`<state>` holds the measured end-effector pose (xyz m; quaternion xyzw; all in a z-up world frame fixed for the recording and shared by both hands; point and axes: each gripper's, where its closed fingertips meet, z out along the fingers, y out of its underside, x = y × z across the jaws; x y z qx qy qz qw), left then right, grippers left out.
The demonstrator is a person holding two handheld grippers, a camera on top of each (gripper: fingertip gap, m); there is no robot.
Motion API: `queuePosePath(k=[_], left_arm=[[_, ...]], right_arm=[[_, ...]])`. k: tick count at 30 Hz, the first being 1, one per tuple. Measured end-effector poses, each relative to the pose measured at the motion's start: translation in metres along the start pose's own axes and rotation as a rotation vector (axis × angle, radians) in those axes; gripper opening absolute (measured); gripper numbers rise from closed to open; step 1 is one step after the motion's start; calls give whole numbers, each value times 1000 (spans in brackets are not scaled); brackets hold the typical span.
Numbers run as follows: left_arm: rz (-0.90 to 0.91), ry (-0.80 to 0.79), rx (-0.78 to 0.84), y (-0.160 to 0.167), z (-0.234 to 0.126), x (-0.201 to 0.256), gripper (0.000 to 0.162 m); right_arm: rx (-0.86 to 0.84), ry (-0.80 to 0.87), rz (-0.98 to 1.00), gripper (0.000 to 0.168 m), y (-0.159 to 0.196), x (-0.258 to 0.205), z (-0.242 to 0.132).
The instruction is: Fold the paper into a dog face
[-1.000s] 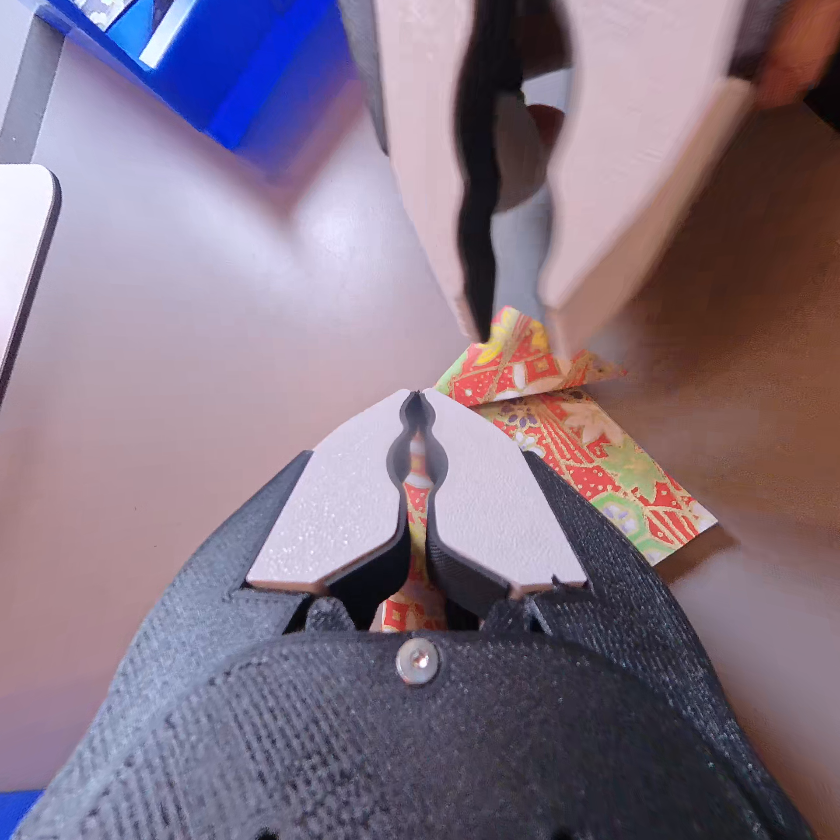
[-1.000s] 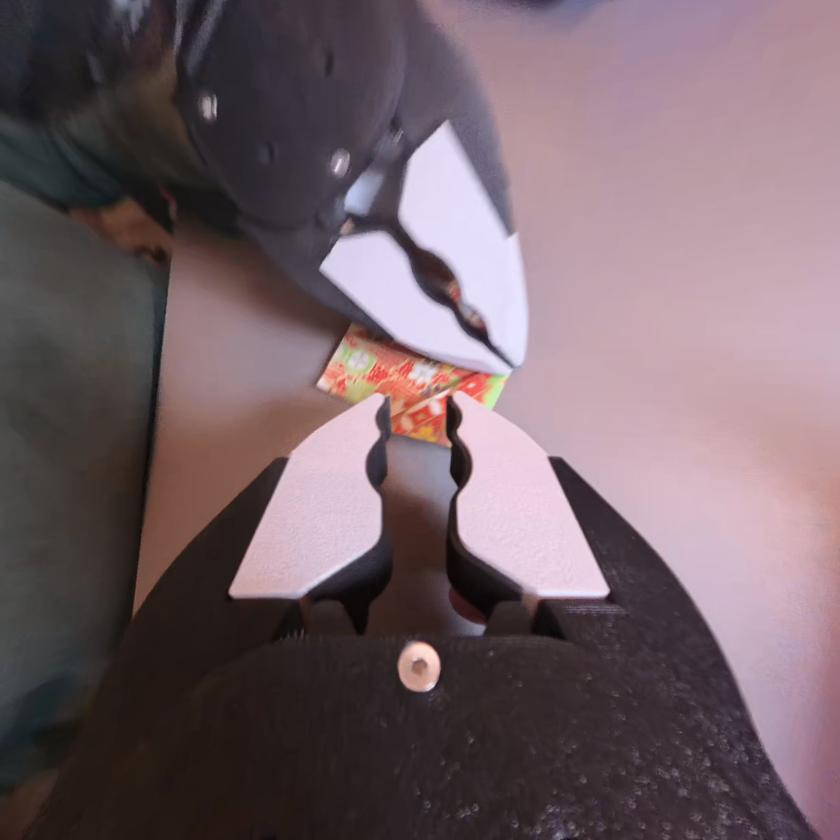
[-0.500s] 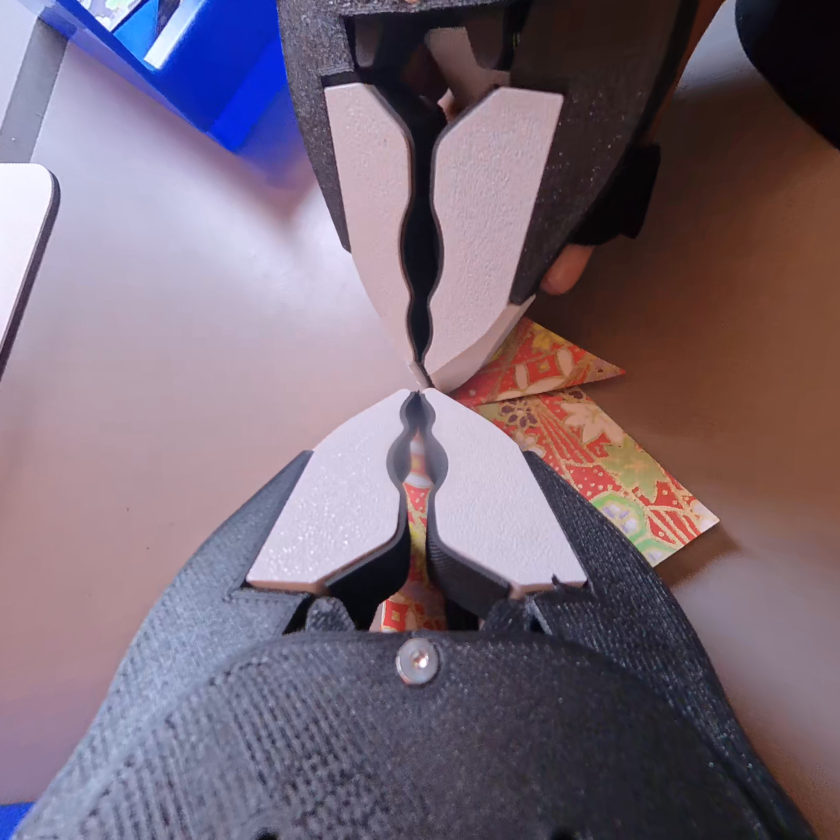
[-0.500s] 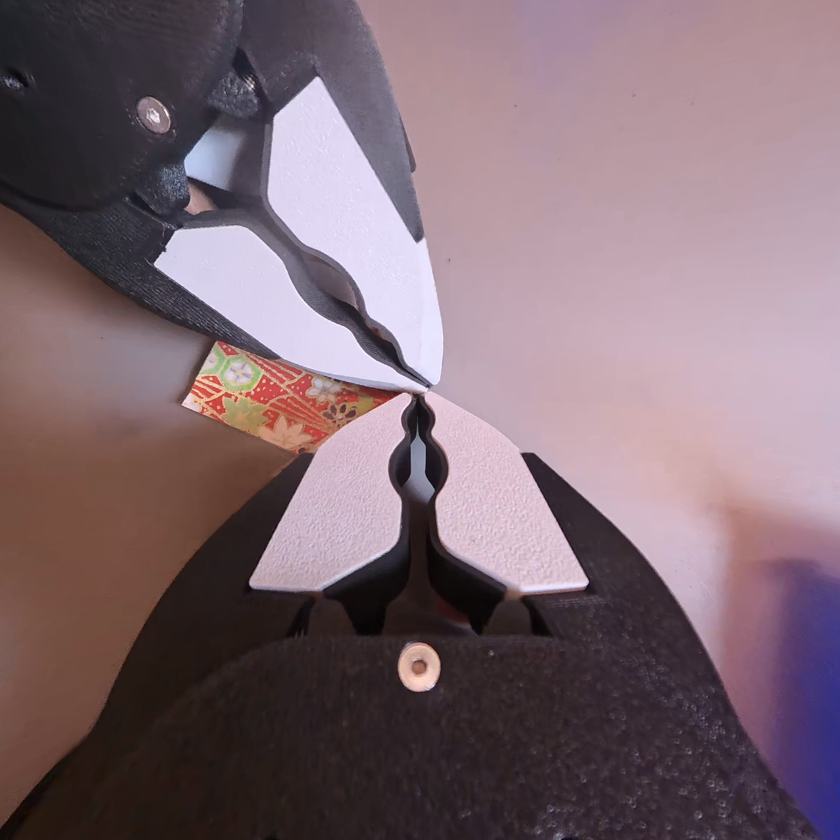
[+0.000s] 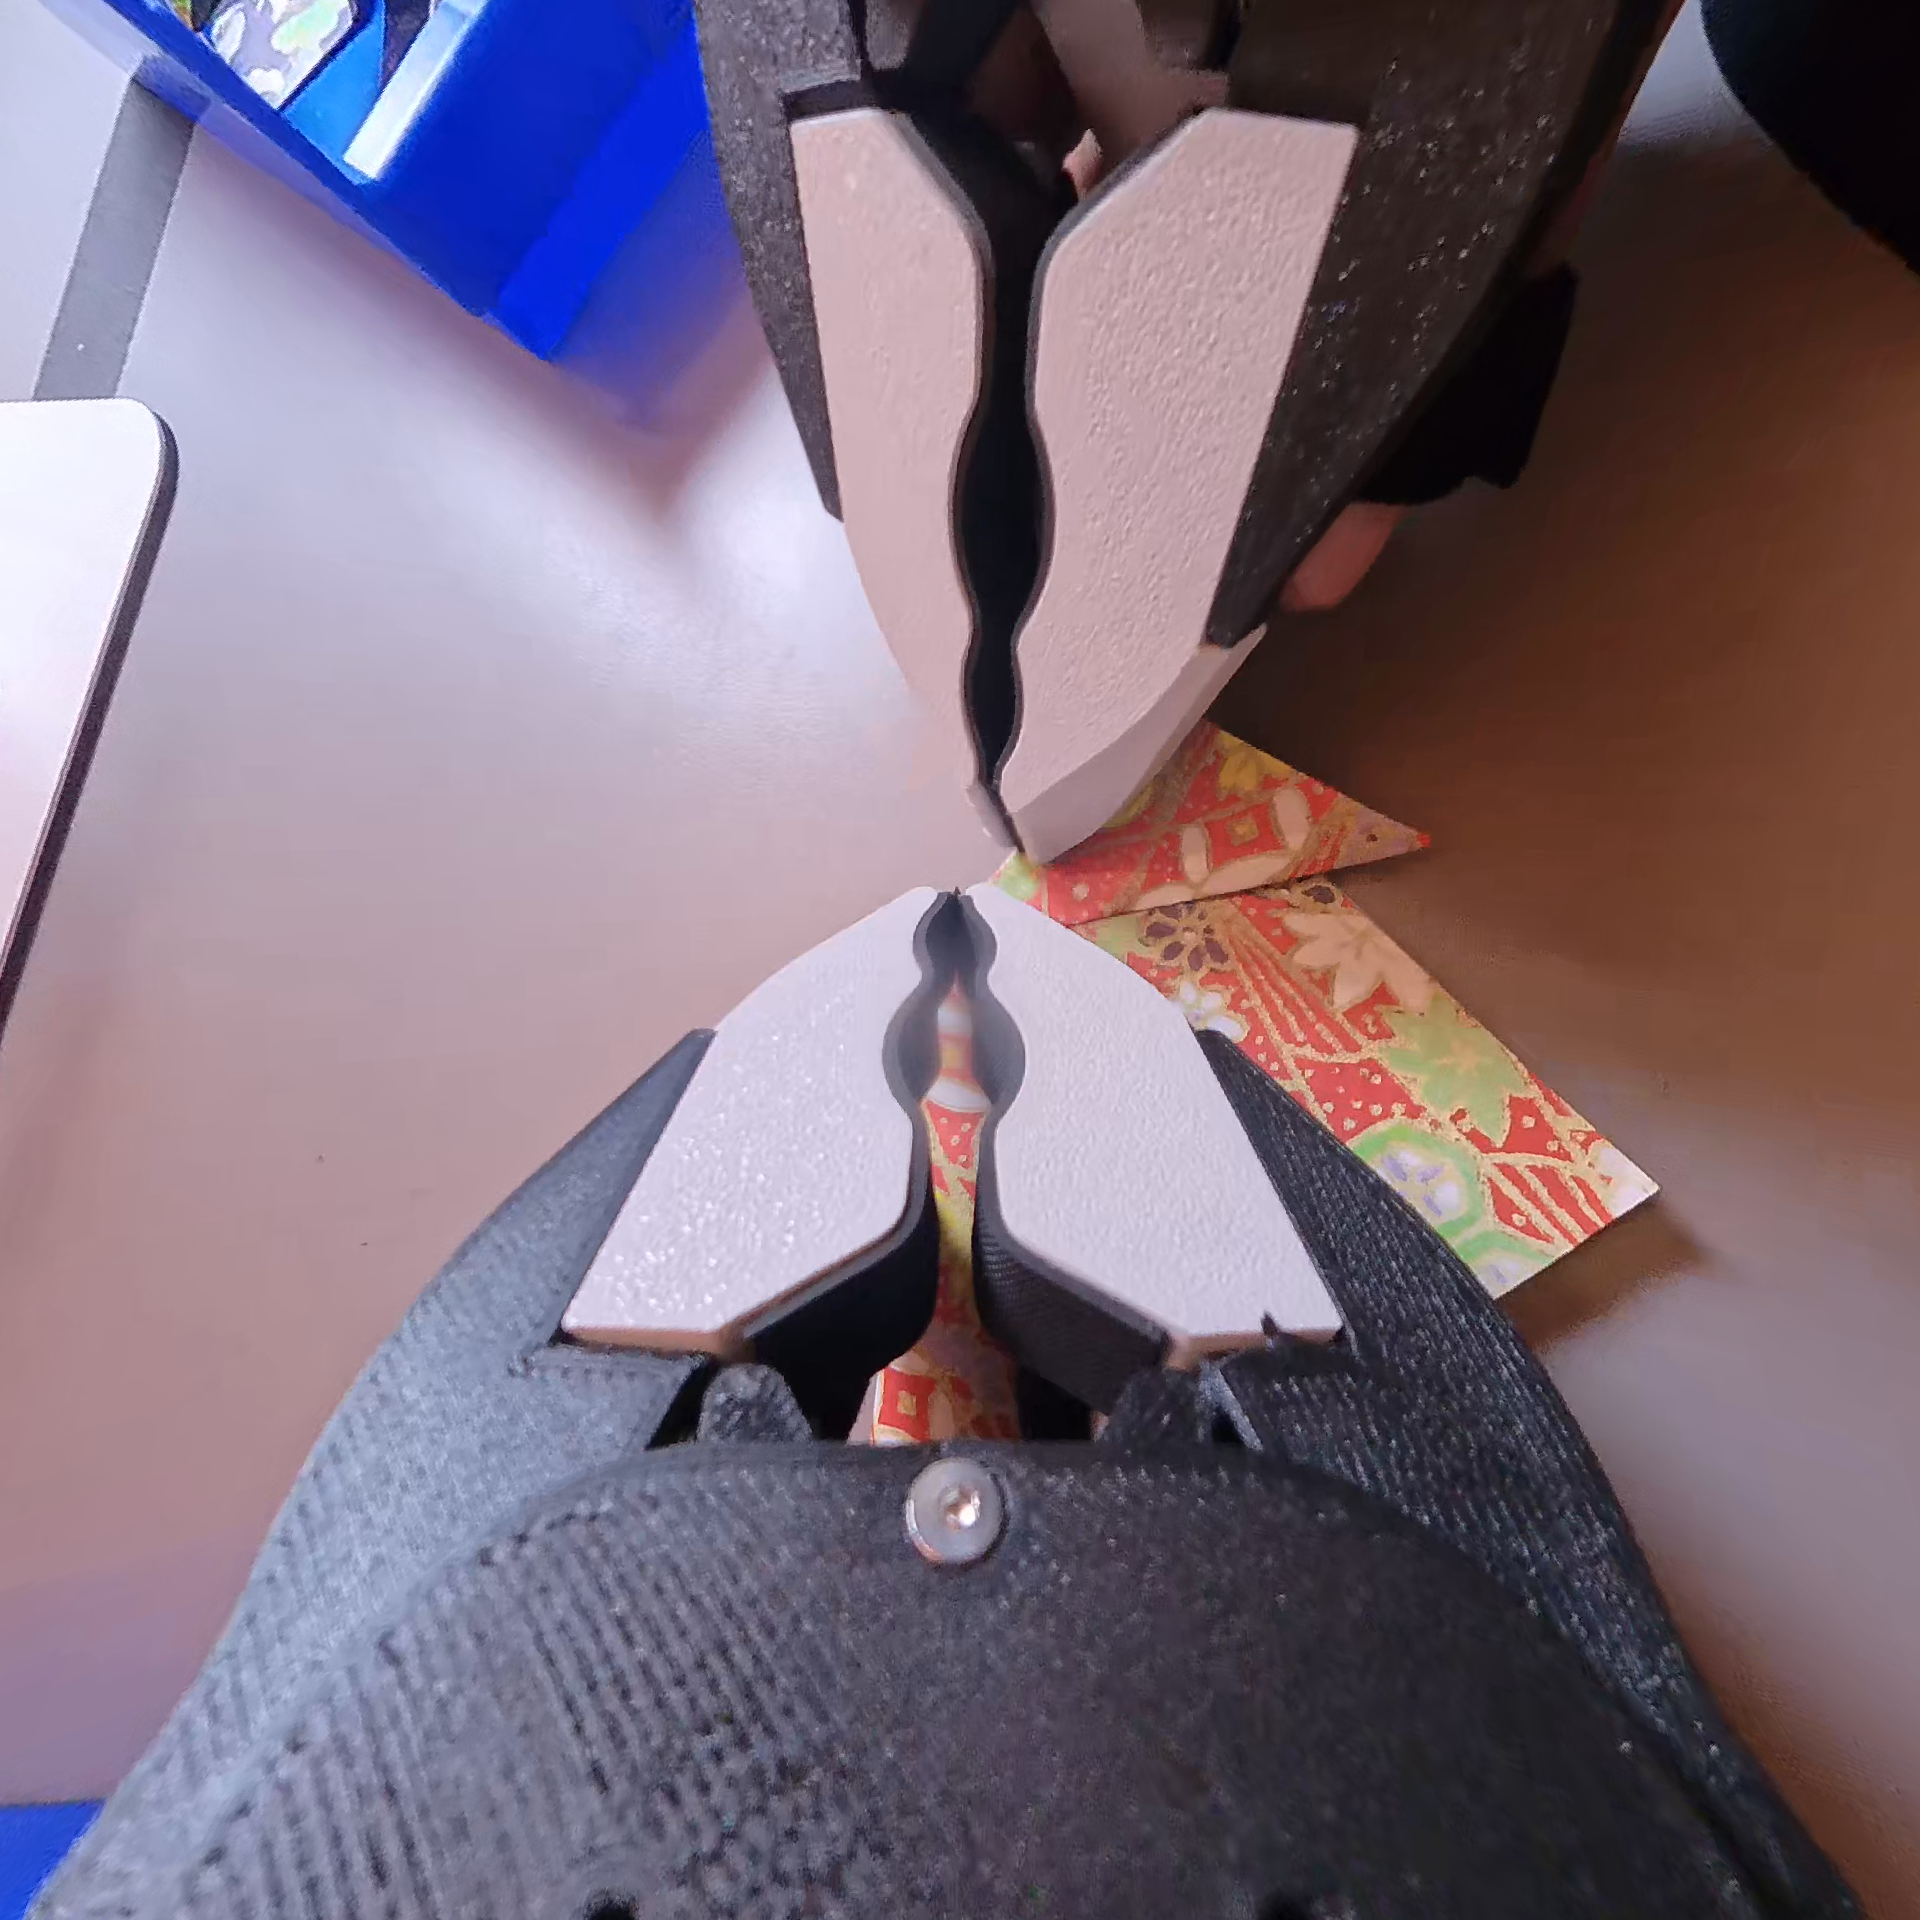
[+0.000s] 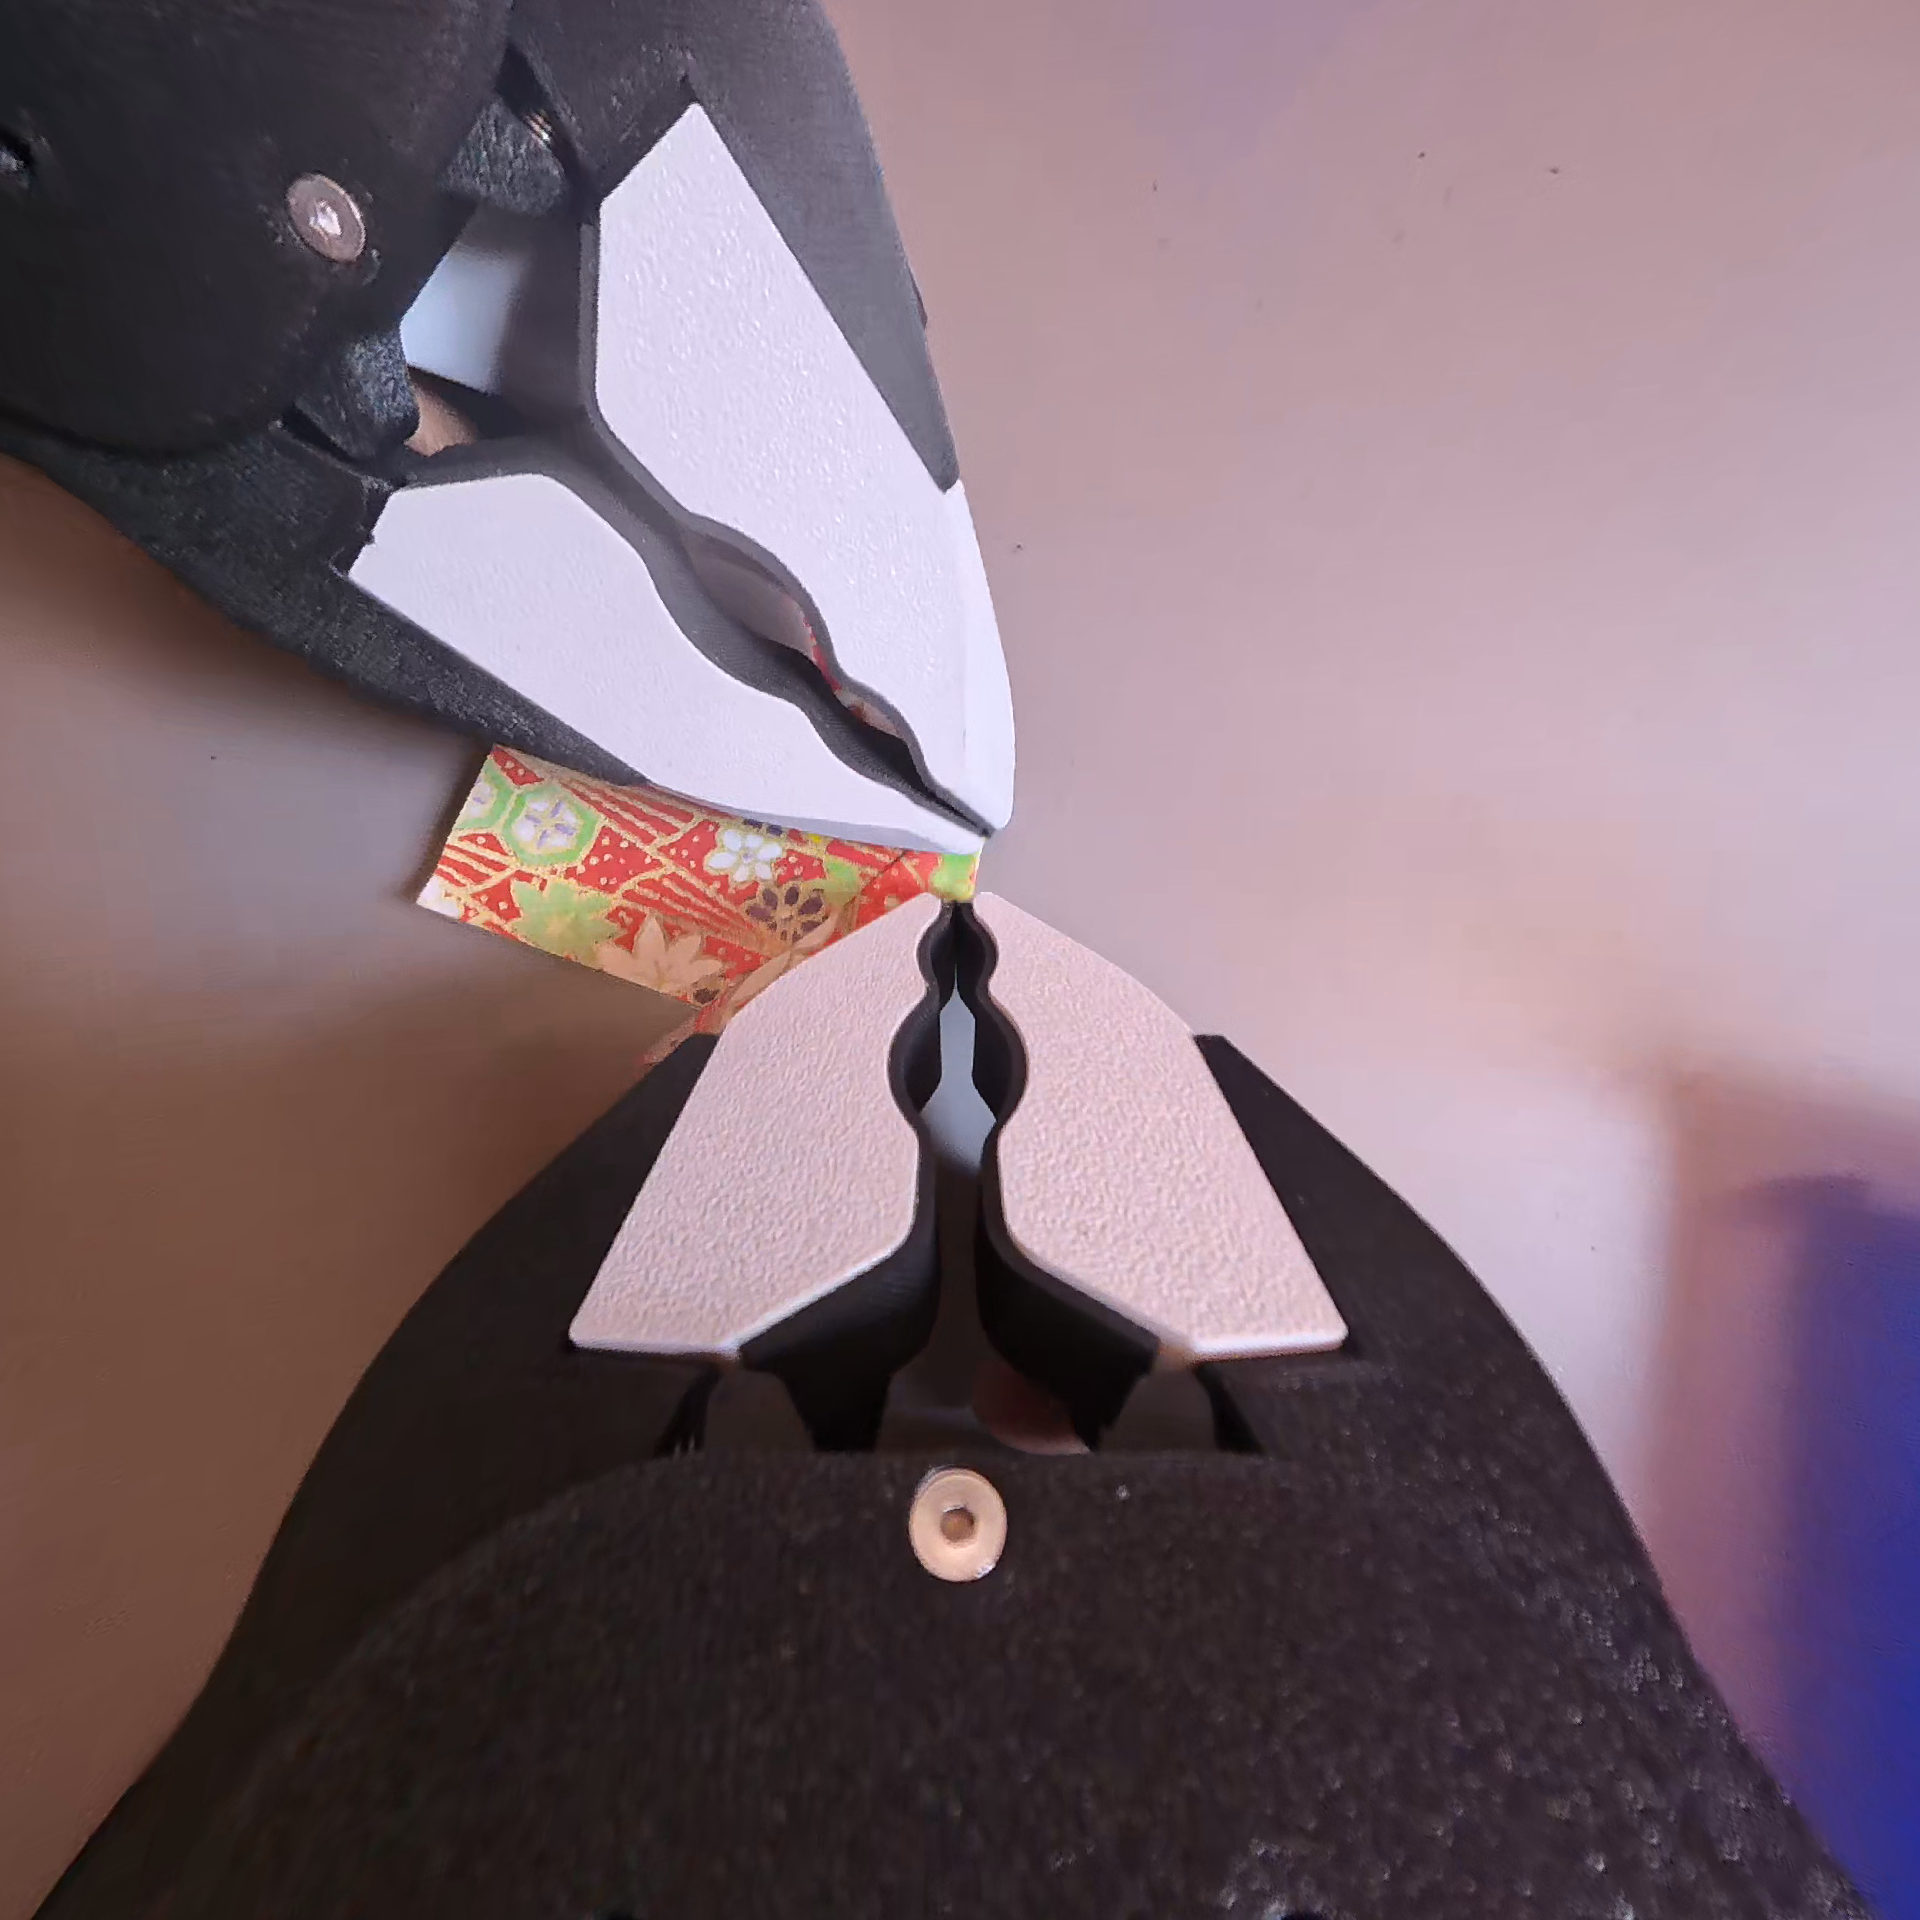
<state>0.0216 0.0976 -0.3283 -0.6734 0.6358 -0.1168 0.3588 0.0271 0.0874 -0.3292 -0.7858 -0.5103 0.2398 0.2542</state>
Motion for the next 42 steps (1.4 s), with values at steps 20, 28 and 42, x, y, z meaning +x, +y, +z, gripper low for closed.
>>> queuePosePath(k=[20, 28, 42], left_arm=[[-5, -1, -1, 0, 0, 0, 0], [-10, 1, -1, 0, 0, 0, 0], [6, 13, 6, -1, 0, 0, 0]], right_arm=[[4, -2, 33, 1, 20, -6, -16], [-3, -25, 42, 0, 23, -7, -19], [30, -135, -47, 15, -5, -15, -11]])
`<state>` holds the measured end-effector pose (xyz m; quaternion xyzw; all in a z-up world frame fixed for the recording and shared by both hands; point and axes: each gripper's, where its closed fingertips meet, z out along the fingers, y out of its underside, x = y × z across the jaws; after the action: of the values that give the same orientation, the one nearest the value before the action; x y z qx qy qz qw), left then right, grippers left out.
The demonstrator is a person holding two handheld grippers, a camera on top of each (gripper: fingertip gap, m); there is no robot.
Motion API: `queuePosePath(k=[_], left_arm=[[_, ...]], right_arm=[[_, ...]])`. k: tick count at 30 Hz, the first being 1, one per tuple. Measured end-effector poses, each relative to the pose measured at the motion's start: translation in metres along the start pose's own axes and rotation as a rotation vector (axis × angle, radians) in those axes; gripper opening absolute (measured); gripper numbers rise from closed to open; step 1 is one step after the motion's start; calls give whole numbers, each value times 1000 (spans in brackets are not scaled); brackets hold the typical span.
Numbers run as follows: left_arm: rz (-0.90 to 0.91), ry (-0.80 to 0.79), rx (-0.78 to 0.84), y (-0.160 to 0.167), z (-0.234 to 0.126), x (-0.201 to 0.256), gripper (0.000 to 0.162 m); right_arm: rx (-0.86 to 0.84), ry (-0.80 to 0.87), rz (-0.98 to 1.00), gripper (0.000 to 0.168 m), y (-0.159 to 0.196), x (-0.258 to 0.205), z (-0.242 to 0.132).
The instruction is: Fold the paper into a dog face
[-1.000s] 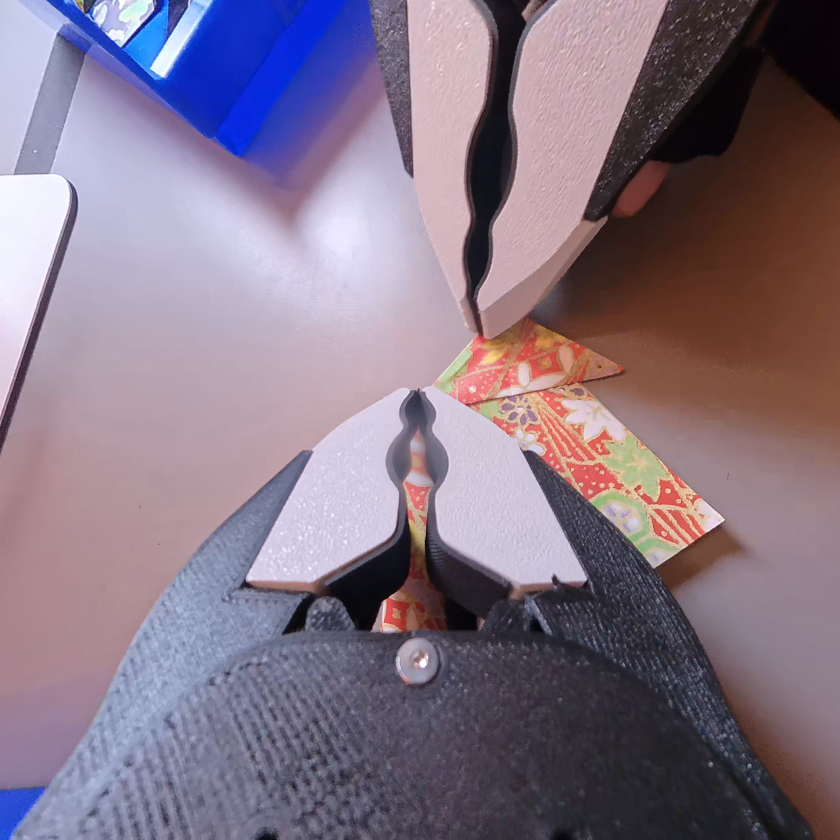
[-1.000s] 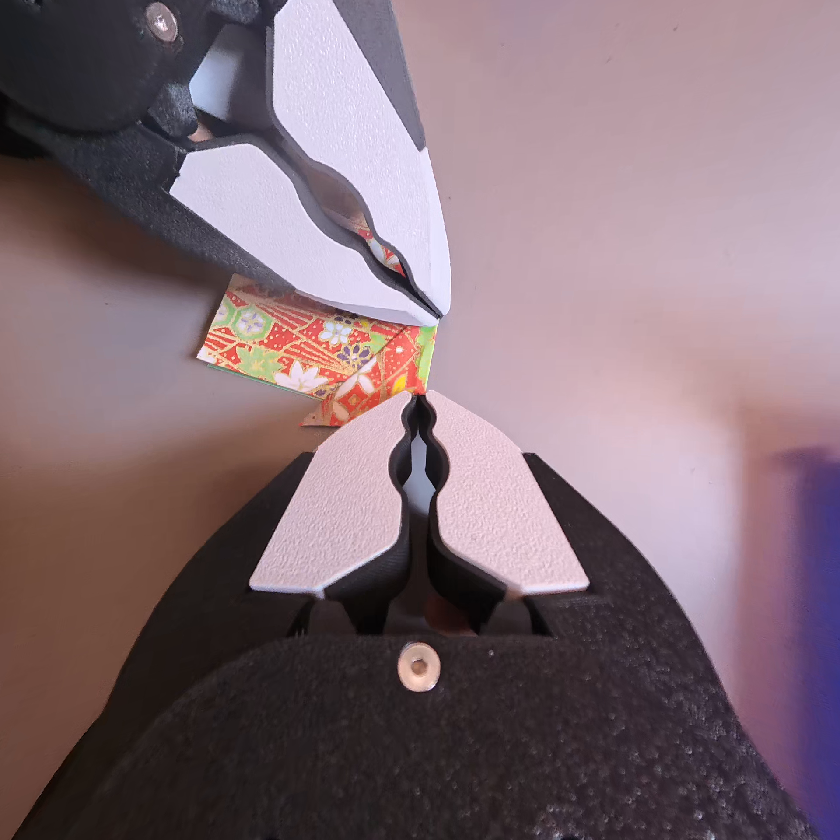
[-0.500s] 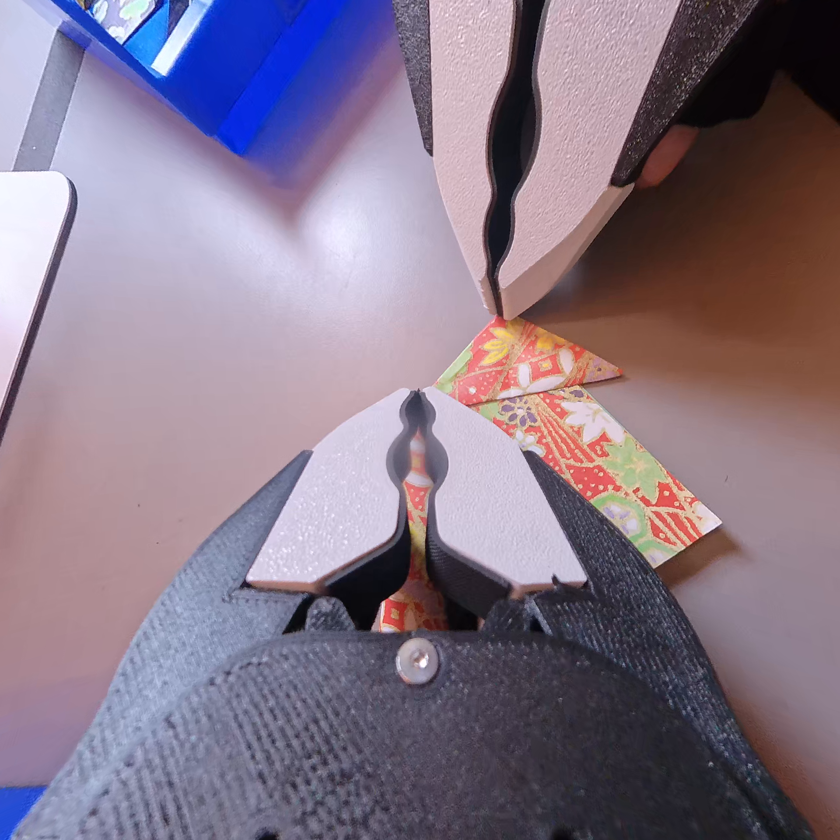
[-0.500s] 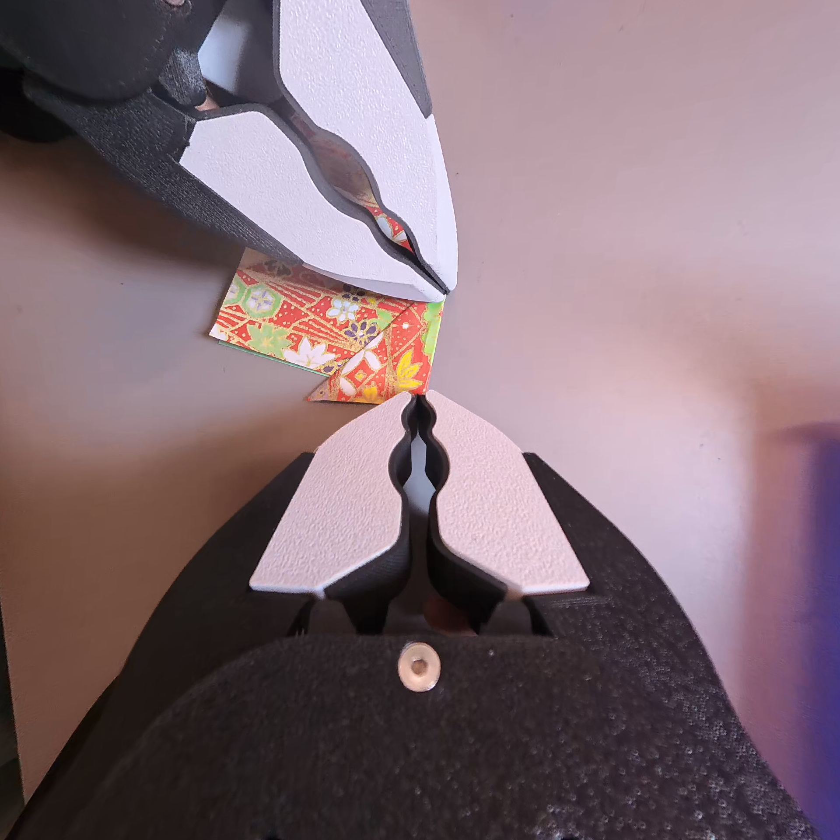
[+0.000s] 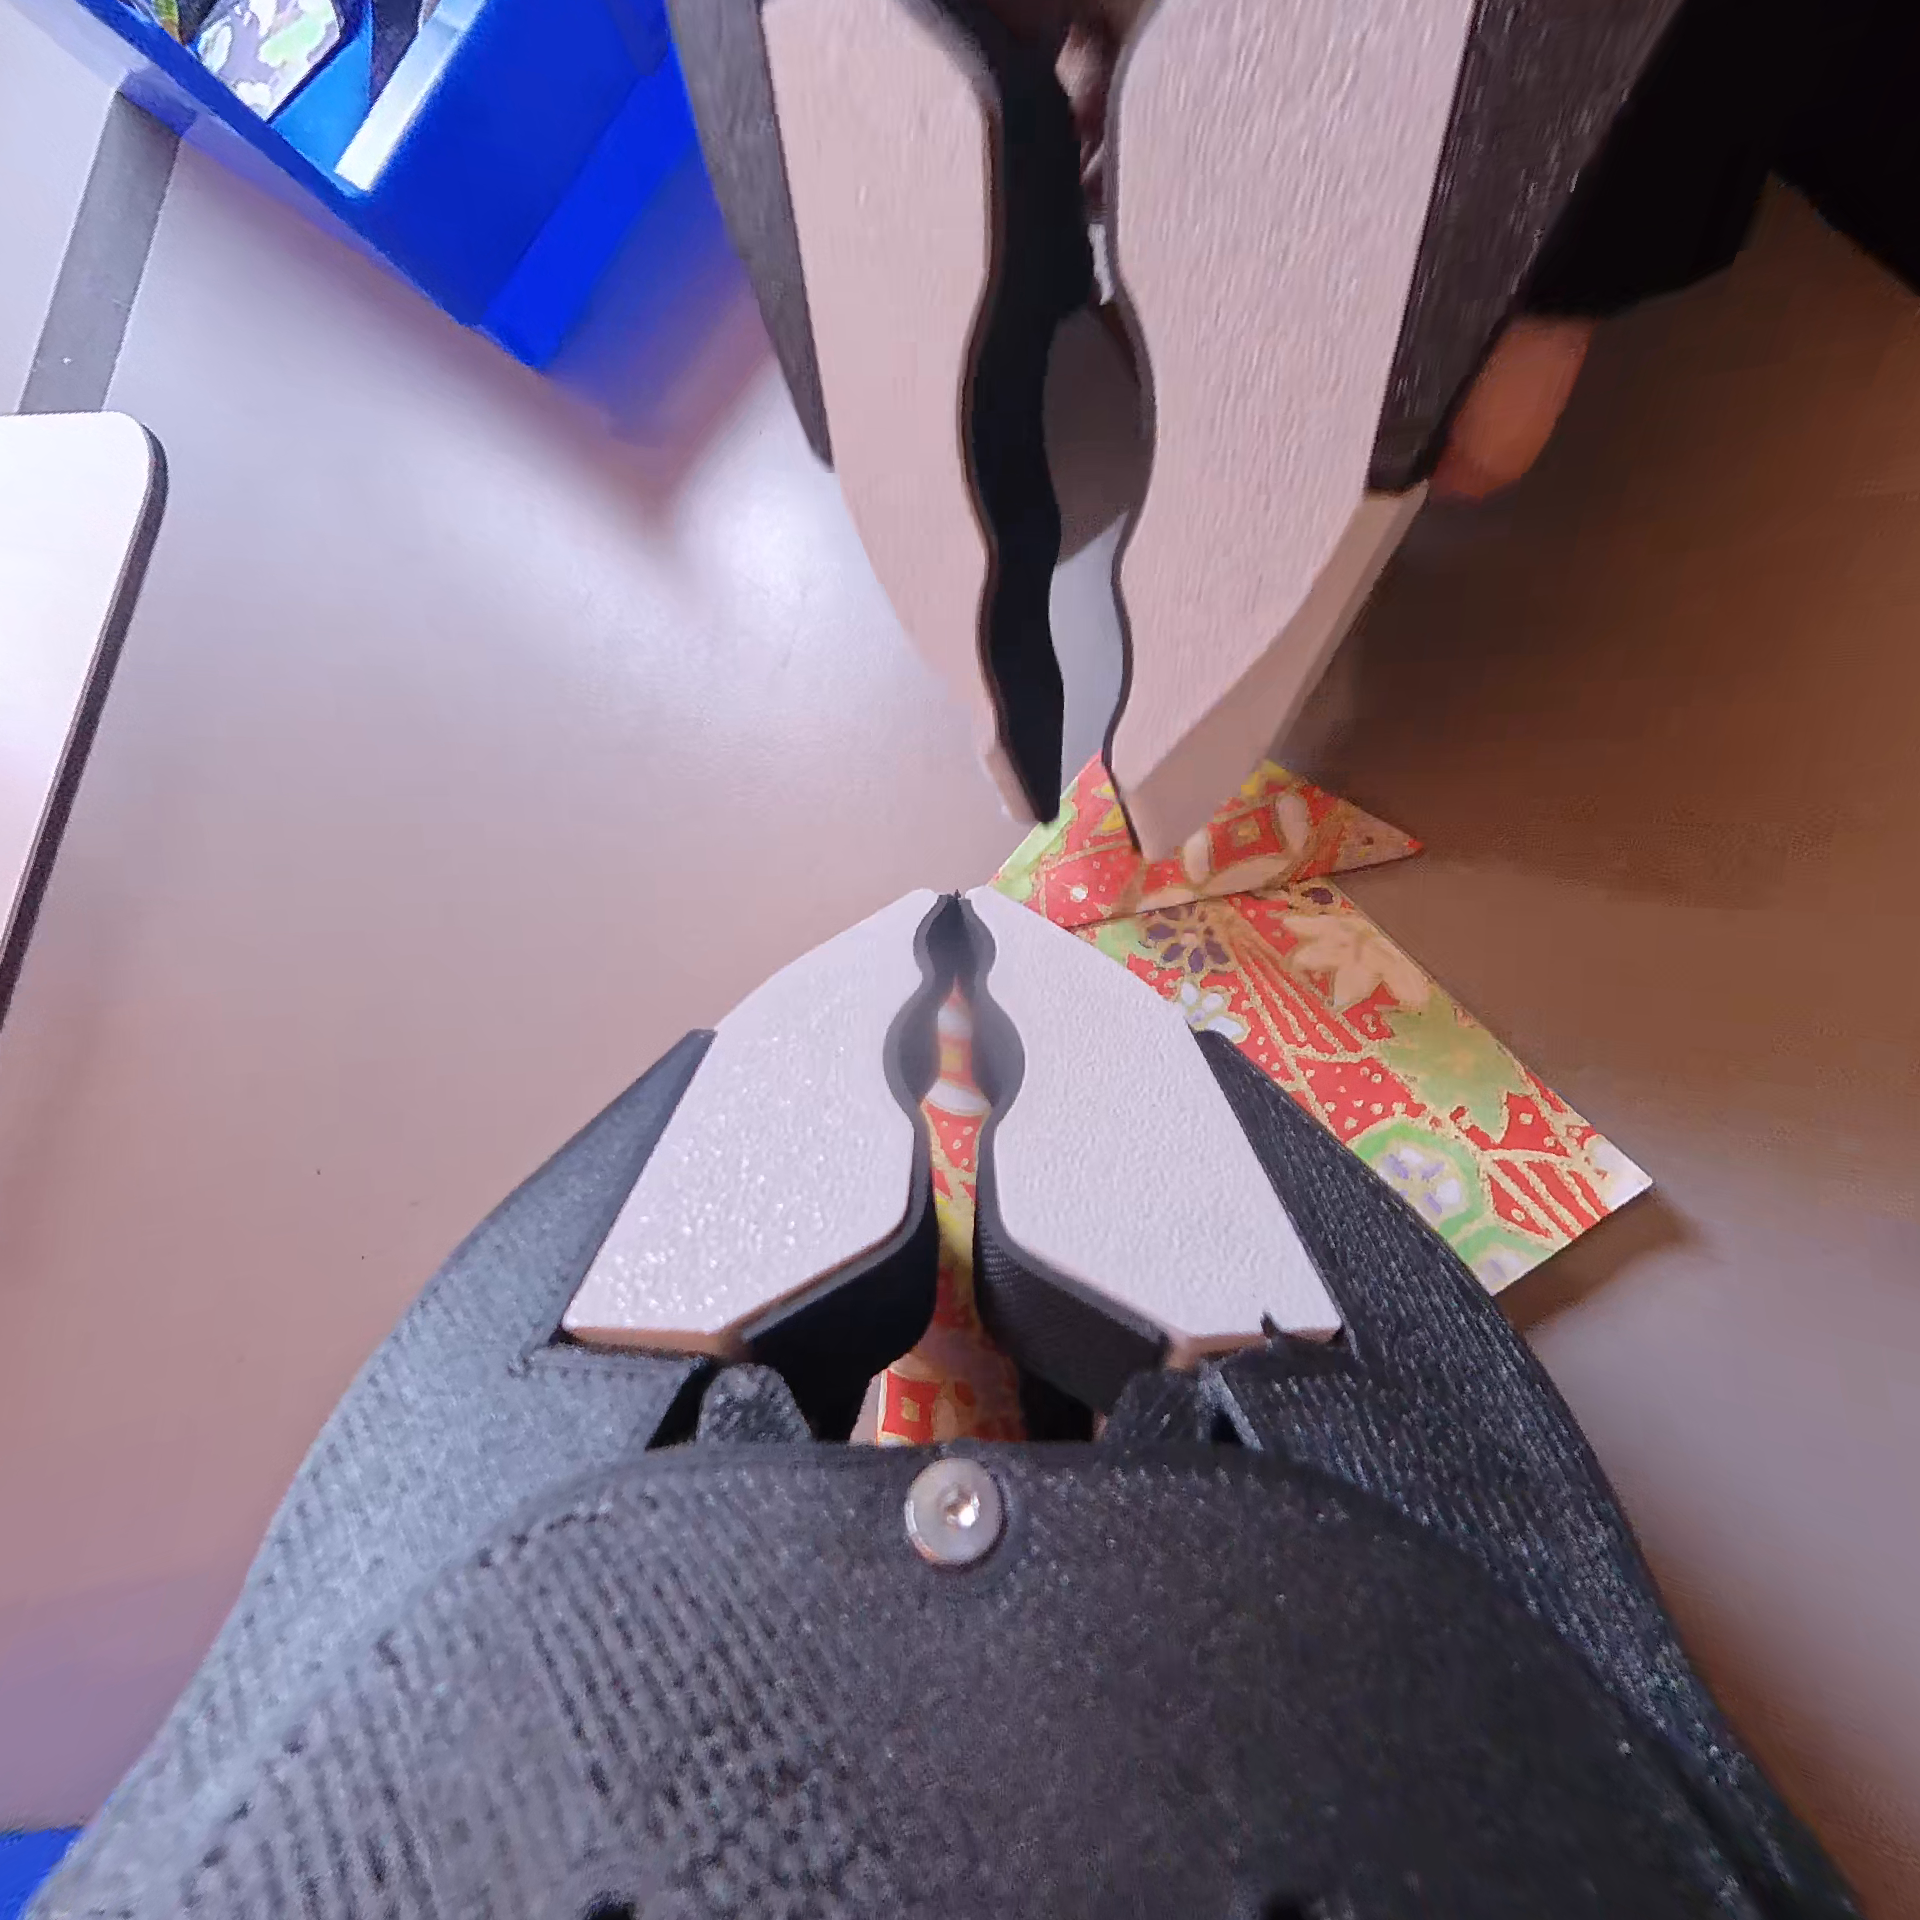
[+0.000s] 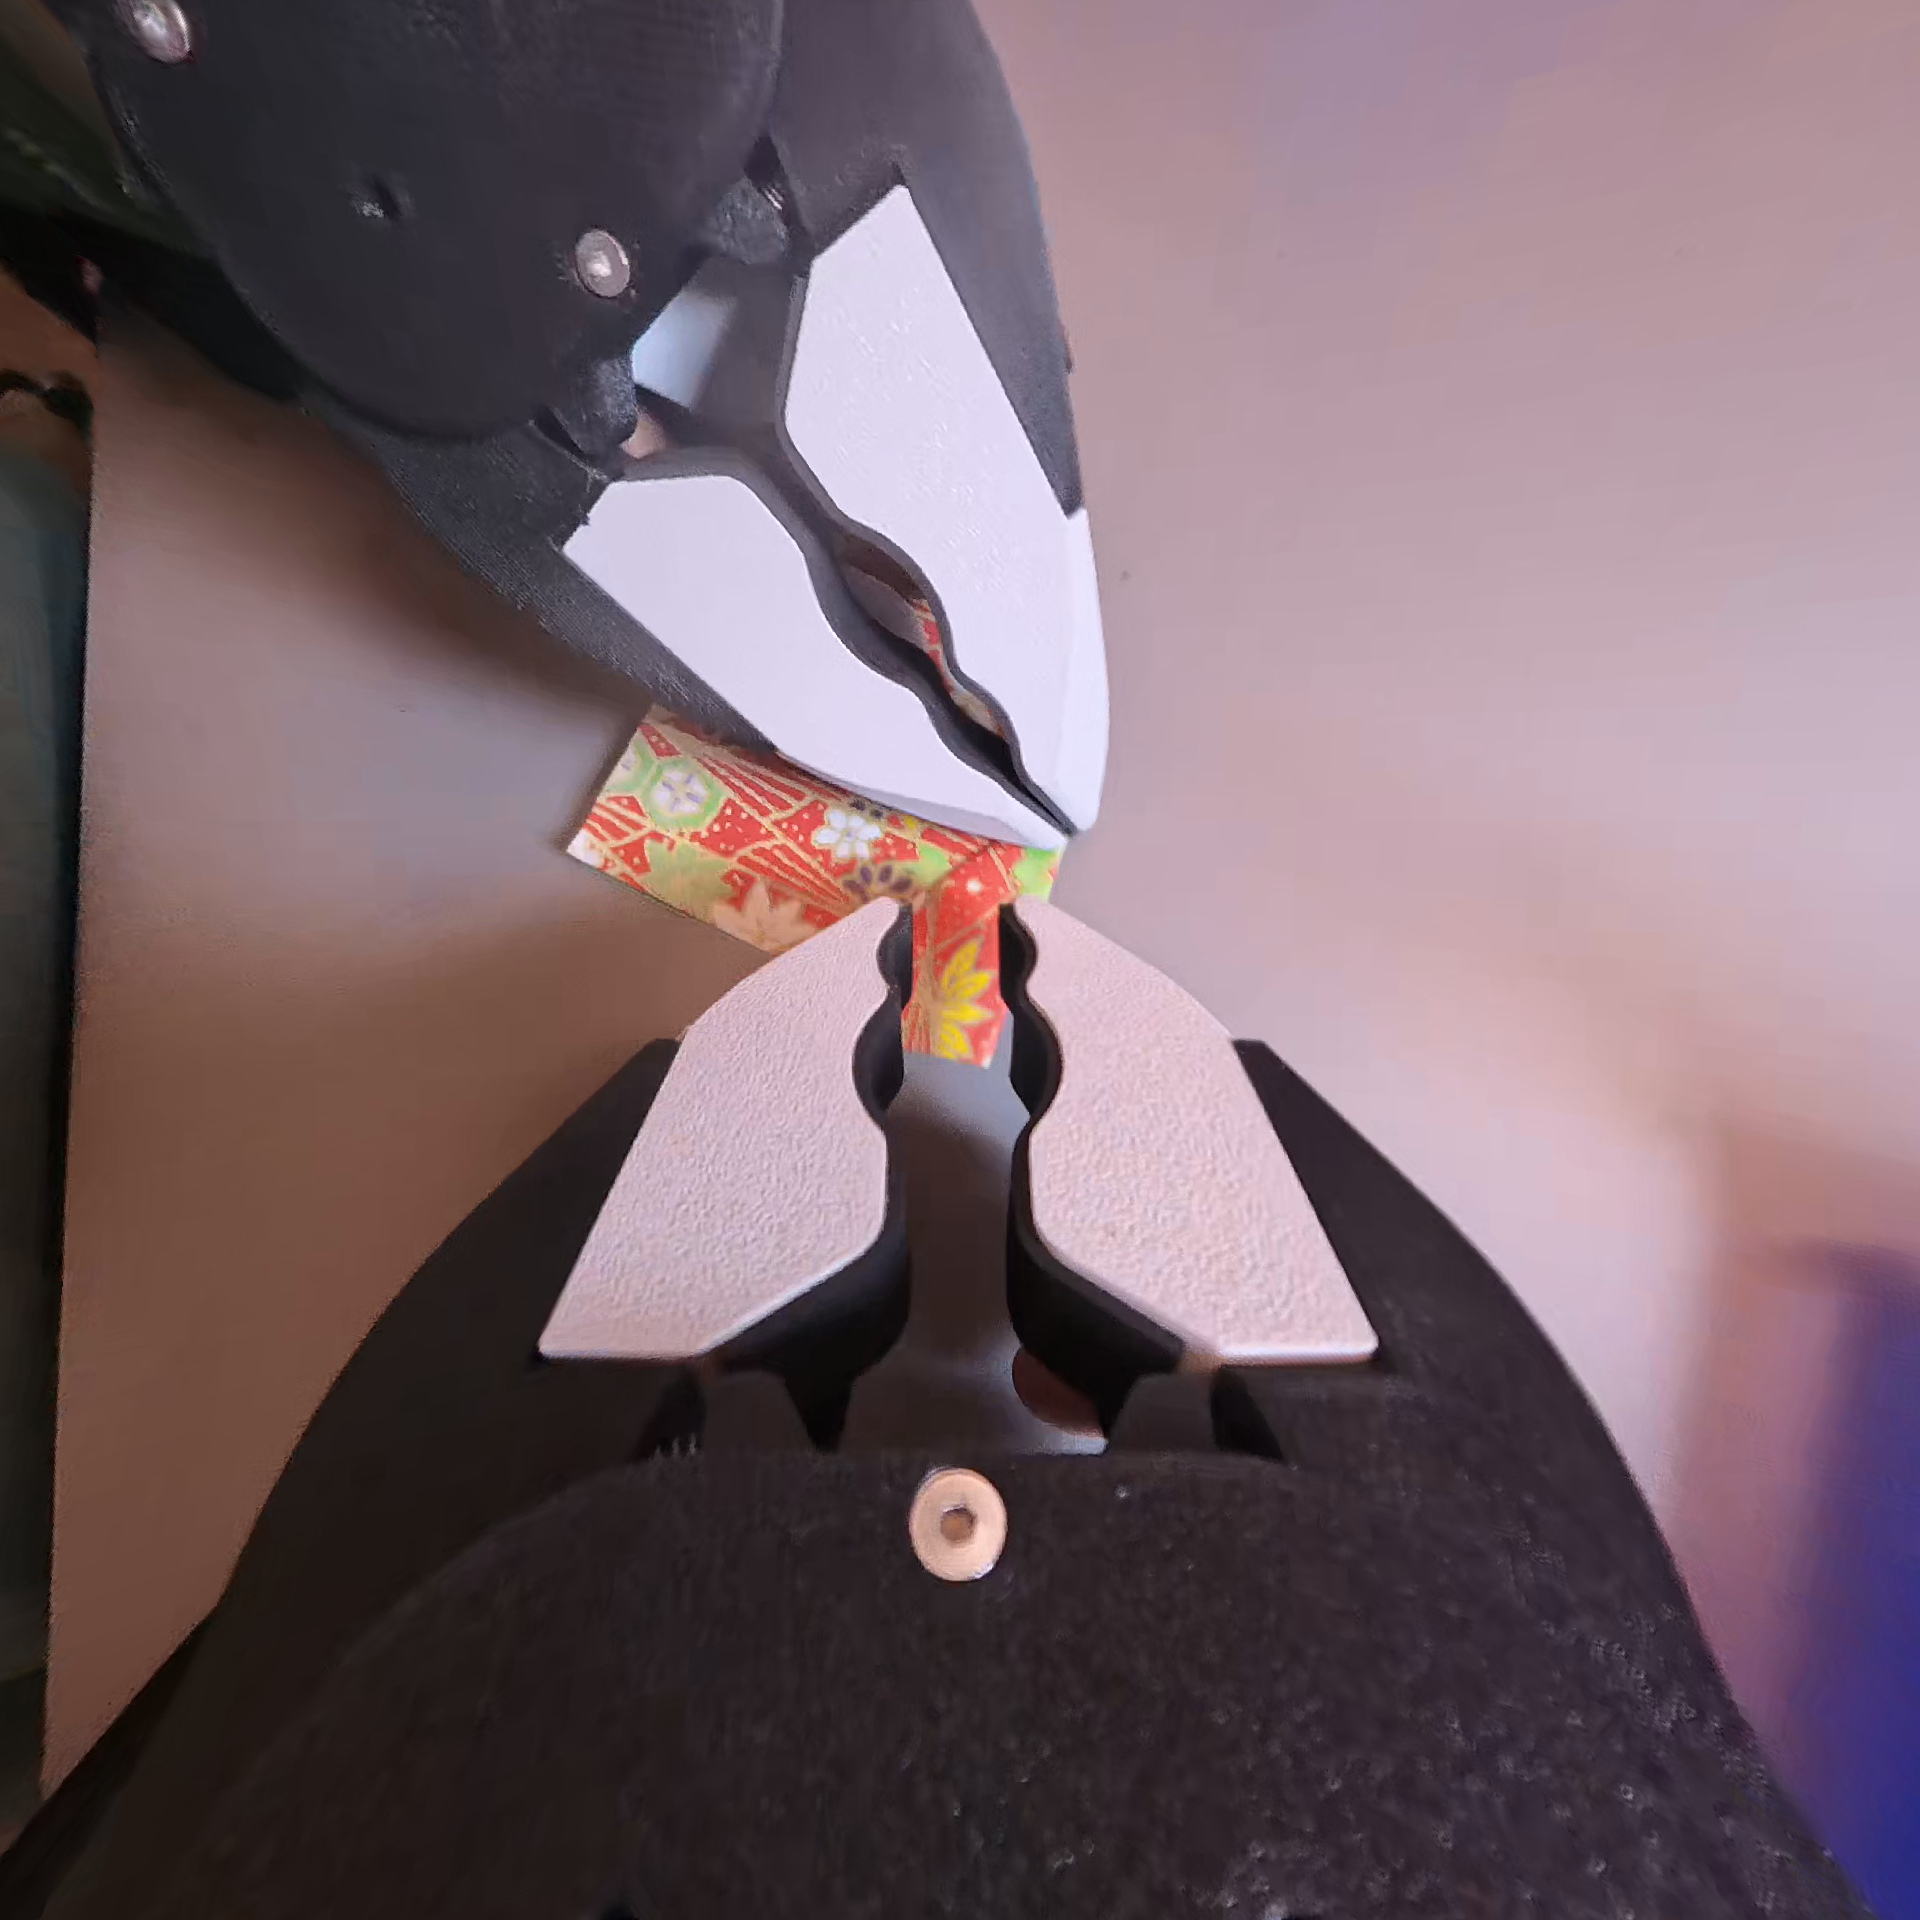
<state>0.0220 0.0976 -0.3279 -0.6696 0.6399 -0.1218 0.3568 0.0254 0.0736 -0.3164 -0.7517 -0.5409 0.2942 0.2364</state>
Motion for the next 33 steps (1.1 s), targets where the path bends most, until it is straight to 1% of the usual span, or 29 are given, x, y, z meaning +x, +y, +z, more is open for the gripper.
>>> queuePosePath(k=[3, 4, 6, 10, 13, 14, 15, 16, 17, 20, 22, 26, 27, 30, 33], left_arm=[[6, 1, 10, 0, 0, 0, 0], [5, 3, 15, -1, 0, 0, 0], [-8, 23, 38, -2, -1, 2, 0], [-122, 77, 112, -11, -16, -5, 0], [-214, 112, 120, -1, -32, -18, 0], [-253, 126, 129, 4, -37, -22, 21], [-313, 155, 110, 11, -41, -23, 52], [-351, 190, 78, 21, -44, -23, 60], [-364, 181, 76, 28, -48, -26, 61], [-374, 181, 25, 51, -61, -30, 61], [-403, 201, 19, 60, -68, -32, 56], [-472, 258, -13, 77, -69, -30, 52], [-488, 276, -18, 79, -67, -28, 50], [-491, 330, -8, 75, -65, -20, 31], [-471, 328, -3, 74, -63, -18, 19]], right_arm=[[-60, -10, -30, 14, 4, 0, 11], [-60, 5, -37, 10, 4, 2, 11], [-56, 11, -25, 10, 5, 2, 11], [-45, 24, 8, 9, 8, 2, 9], [-38, 30, 48, 8, 9, 2, 7], [-38, 30, 58, 7, 10, 2, 7], [-39, 31, 64, 7, 10, 3, 6], [-38, 33, 68, 6, 11, 3, 6], [-37, 35, 74, 5, 11, 3, 5], [-39, 42, 91, 4, 12, 4, 4], [-36, 52, 104, 3, 14, 5, 3], [-37, 71, 133, 4, 18, 7, -2], [-35, 73, 141, 4, 19, 7, -3], [-20, 68, 176, 5, 20, 7, -4], [-17, 59, 197, 6, 20, 7, -5]])
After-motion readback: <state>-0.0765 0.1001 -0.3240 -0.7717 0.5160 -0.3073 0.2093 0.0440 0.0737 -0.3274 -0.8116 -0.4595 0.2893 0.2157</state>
